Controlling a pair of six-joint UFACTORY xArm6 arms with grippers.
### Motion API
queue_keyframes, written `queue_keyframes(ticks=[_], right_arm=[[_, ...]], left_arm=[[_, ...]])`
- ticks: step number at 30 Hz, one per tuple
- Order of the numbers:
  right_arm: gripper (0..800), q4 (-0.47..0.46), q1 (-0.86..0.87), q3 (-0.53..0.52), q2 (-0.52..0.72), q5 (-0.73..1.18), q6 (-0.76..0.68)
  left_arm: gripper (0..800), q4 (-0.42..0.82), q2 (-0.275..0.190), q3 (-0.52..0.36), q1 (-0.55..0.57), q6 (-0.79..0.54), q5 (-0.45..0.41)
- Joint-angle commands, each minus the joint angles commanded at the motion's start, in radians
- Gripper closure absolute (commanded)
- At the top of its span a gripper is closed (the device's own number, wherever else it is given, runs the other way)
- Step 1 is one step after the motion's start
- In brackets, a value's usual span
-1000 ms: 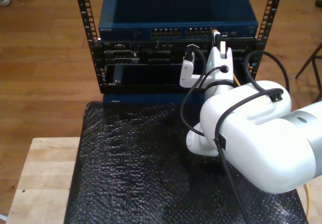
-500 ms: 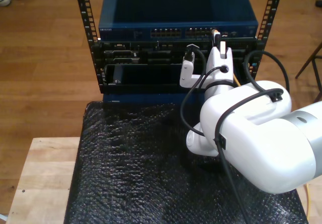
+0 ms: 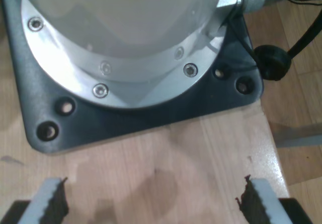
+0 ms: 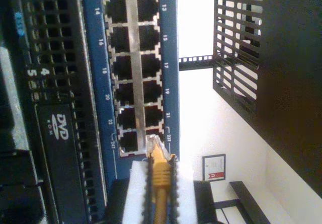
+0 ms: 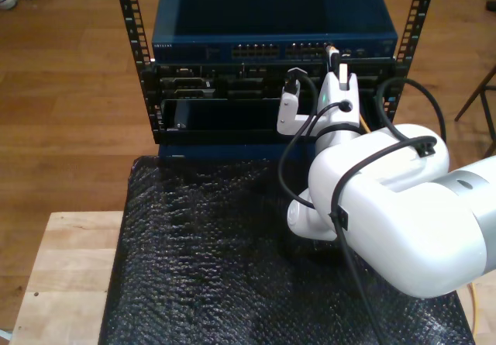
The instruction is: Grab the cable and plug it in
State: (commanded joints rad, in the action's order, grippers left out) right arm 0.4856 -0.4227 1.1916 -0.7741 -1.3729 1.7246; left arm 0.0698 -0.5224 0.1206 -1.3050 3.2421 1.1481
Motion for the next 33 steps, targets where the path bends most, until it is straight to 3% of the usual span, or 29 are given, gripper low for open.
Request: queue_keyframes(ticks=[33], right_arm=[[800, -0.002, 0.0, 0.014, -0.002, 0.017, 0.0]], left_arm=[[0, 0.0, -0.002, 0.0, 0.0, 0.0, 0.0]])
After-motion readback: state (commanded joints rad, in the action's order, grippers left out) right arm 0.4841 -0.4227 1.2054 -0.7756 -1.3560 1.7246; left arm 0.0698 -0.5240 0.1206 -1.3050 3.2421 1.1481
